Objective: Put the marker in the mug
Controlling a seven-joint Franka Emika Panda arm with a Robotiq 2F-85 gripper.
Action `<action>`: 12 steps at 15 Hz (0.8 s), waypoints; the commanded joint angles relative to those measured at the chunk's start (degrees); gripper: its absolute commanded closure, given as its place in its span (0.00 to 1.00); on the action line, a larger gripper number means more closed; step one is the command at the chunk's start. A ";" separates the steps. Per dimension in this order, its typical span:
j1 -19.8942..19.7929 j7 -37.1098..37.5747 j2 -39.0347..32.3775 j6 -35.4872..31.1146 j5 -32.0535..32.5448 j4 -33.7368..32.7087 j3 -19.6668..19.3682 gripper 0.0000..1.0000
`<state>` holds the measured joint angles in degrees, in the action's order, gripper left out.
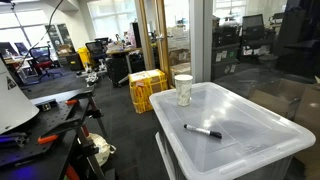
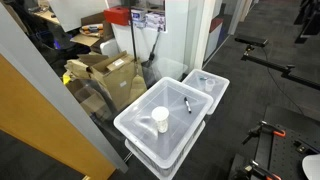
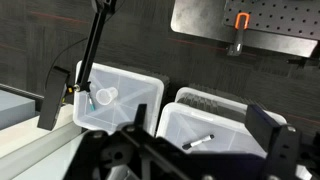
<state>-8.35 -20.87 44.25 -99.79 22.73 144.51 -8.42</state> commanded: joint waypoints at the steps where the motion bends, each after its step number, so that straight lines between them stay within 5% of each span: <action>1: 1.40 0.70 0.09 0.47 0.66 -0.19 -0.99 0.00; 8: 1.57 0.63 -0.10 -0.13 0.72 -0.18 -1.13 0.00; 12: 2.32 0.59 -2.31 -6.29 1.33 -0.46 -2.39 0.00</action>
<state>-7.32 -20.86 43.99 -101.65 22.73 144.52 -9.33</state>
